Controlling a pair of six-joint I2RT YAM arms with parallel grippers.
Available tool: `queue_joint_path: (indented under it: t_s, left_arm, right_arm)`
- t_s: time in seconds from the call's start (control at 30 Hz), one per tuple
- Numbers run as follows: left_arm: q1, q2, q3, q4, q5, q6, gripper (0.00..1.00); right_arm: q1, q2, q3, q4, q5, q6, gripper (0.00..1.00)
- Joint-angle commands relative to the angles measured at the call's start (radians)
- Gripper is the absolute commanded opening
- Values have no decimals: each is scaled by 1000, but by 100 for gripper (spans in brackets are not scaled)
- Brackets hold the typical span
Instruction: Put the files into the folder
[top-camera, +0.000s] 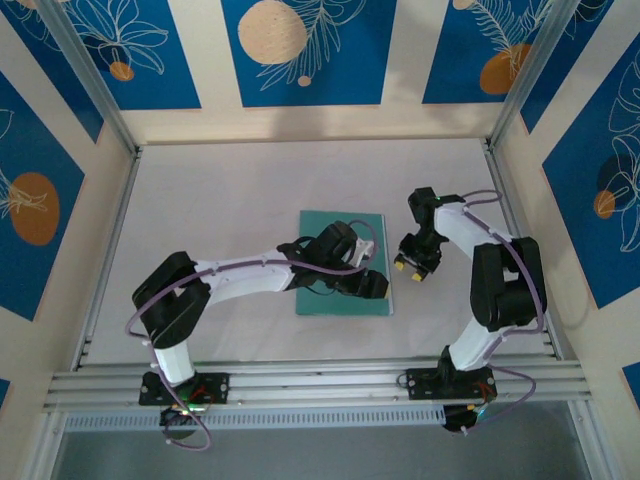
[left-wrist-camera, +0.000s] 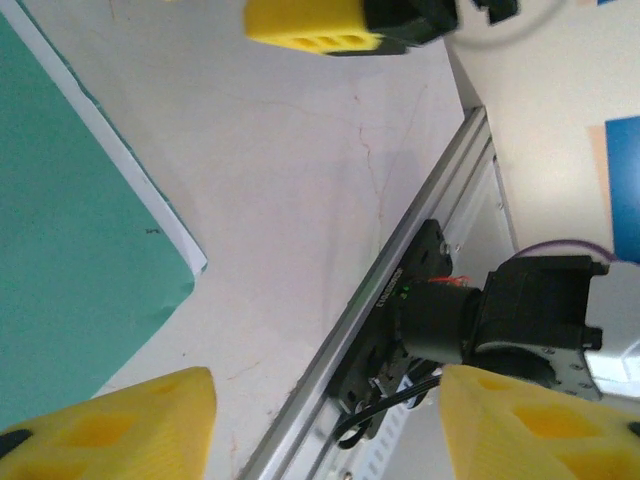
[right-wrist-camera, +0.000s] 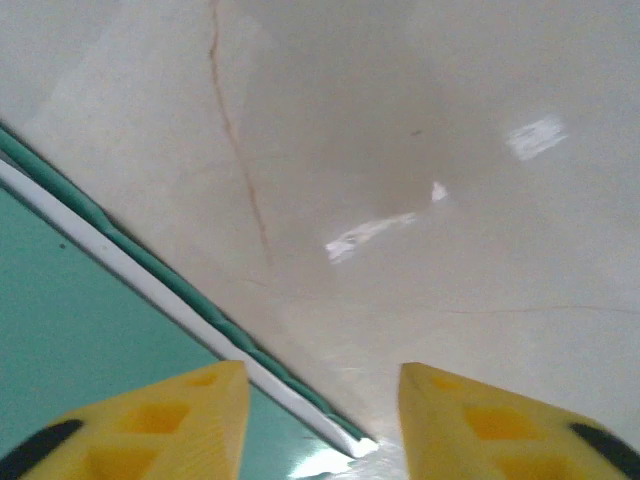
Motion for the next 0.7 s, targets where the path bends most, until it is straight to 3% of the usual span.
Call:
queue_joint_path:
  t_s: [0.0, 0.03, 0.07, 0.13, 0.17, 0.37, 0.53, 0.67]
  left_arm:
    - [2, -40, 22, 25, -19, -5, 65]
    - [7, -57, 19, 25, -34, -9, 72]
    - [16, -80, 13, 20, -59, -11, 74]
    - [40, -136, -4, 12, -115, -21, 96]
    - [58, -168, -16, 14, -136, -24, 100]
    - [198, -351, -84, -34, -211, -8, 100]
    - [323, -538, -146, -222, -447, 35, 100]
    - [376, -635, -131, -494, -805, 80, 100]
  right_arm:
    - [-4, -64, 61, -79, 102, 9, 62]
    - [-4, -82, 73, -86, 118, 9, 75]
    - [-2, -108, 87, -86, 128, 0, 99]
    - [6, -174, 119, -57, 133, -48, 99]
    - [18, -214, 134, -33, 136, -79, 99]
    - [34, -417, 178, 131, 167, -258, 99]
    - [33, -510, 108, 188, 418, -241, 99]
    - [0, -700, -280, 712, 368, -499, 99]
